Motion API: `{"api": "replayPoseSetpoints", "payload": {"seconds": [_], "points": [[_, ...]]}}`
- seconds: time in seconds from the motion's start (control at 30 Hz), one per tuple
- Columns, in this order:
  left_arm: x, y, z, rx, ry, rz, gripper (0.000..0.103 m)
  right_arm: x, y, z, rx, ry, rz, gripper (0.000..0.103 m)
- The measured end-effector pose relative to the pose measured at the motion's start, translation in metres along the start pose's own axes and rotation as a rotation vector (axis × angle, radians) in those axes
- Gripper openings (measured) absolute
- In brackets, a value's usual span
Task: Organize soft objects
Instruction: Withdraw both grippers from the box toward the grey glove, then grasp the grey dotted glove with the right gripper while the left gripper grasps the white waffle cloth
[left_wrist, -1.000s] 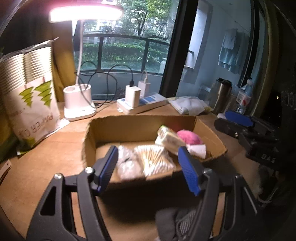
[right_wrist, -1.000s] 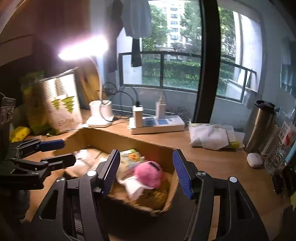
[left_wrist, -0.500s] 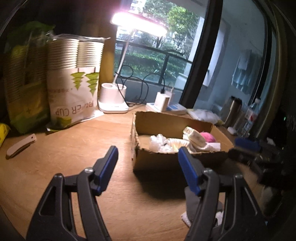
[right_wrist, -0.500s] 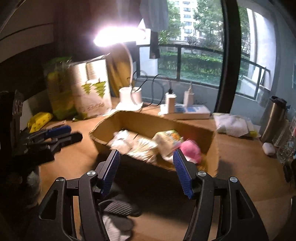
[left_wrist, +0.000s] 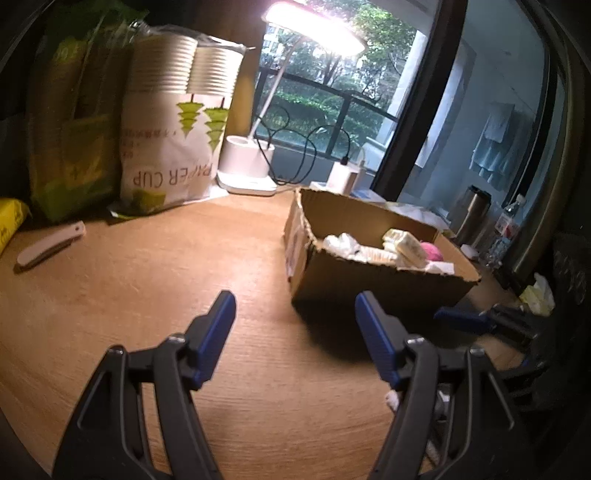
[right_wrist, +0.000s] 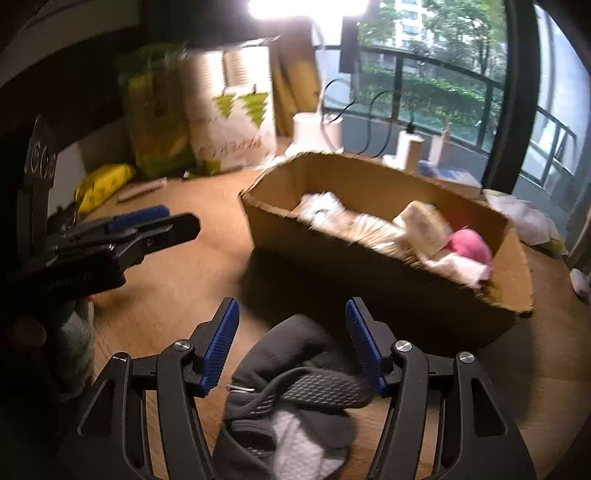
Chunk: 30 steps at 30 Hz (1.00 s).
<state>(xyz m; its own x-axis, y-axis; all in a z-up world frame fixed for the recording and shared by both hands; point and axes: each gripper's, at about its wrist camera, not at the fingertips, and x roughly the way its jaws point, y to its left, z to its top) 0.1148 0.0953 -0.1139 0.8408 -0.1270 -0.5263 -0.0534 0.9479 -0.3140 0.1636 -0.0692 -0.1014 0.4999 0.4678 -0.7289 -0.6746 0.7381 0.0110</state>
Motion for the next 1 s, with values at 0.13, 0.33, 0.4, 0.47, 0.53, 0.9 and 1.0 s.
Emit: {"api": "replayPoseSetpoints", "payload": {"seconds": [0.13, 0.33, 0.4, 0.47, 0.53, 0.9, 1.0], "points": [[0.000, 0.001, 0.000, -0.014, 0.000, -0.021, 0.069, 0.014, 0.004, -0.007, -0.011, 0.057, -0.008, 0.063], [0.005, 0.007, 0.000, -0.052, 0.022, -0.036, 0.069, 0.024, 0.006, -0.016, -0.023, 0.097, 0.006, 0.047], [0.007, 0.007, 0.000, -0.053, 0.035, -0.030, 0.070, 0.022, 0.010, -0.016, -0.044, 0.095, 0.005, 0.041], [0.007, 0.006, 0.000, -0.052, 0.035, -0.029, 0.070, 0.018, 0.015, -0.015, -0.071, 0.085, -0.007, 0.038], [0.007, 0.006, 0.000, -0.052, 0.035, -0.028, 0.070, 0.012, 0.017, -0.014, -0.075, 0.068, 0.002, 0.035], [0.008, 0.001, -0.002, -0.041, 0.042, -0.008, 0.072, -0.040, -0.011, 0.004, 0.009, -0.096, -0.001, 0.034], [0.008, -0.012, -0.004, -0.004, 0.053, -0.011, 0.072, -0.052, -0.023, 0.005, 0.027, -0.118, -0.033, 0.034]]}}
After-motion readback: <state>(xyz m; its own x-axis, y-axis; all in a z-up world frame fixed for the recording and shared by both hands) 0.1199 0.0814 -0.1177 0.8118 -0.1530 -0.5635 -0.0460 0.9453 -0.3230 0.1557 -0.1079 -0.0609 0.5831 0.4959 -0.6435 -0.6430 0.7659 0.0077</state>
